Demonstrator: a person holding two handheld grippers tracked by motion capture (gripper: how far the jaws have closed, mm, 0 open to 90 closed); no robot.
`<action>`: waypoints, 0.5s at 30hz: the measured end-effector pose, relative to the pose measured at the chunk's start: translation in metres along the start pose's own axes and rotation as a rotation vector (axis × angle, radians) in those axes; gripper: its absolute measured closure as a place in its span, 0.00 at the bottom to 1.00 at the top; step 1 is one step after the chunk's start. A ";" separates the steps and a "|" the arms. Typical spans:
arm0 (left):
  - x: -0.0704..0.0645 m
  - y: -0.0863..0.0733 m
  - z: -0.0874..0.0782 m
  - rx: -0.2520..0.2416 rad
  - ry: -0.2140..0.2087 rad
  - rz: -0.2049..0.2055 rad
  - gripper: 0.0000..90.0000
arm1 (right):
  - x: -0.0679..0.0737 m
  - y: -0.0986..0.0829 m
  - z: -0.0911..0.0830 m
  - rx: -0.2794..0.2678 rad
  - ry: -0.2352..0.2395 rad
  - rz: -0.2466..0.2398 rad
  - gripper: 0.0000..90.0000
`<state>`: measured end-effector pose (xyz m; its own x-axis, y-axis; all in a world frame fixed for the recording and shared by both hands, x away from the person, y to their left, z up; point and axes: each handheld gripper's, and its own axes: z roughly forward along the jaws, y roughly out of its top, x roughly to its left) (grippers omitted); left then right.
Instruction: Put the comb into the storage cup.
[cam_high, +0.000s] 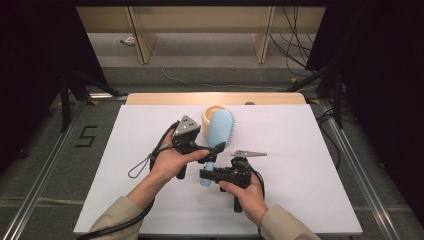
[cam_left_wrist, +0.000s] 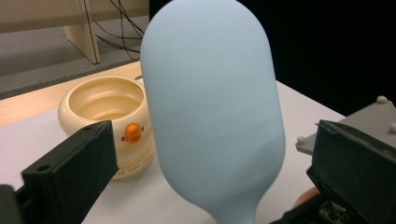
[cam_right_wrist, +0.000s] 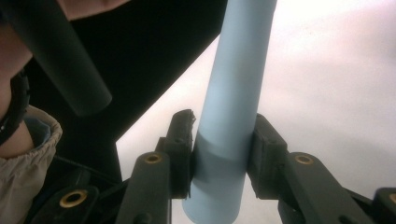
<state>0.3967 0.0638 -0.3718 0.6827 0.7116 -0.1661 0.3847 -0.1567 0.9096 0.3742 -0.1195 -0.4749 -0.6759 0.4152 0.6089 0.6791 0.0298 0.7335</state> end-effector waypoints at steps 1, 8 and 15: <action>0.000 0.000 0.000 0.000 0.000 0.000 0.00 | 0.000 0.000 0.000 0.000 0.000 0.000 0.73; 0.001 0.011 0.009 0.013 -0.009 -0.006 0.00 | -0.001 0.000 0.000 0.001 -0.003 0.000 0.73; -0.001 0.022 0.017 0.014 -0.017 -0.011 0.00 | -0.001 0.000 0.000 0.002 0.000 0.003 0.73</action>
<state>0.4156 0.0482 -0.3584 0.6891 0.7013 -0.1825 0.4003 -0.1585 0.9026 0.3744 -0.1194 -0.4756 -0.6735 0.4155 0.6114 0.6820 0.0303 0.7307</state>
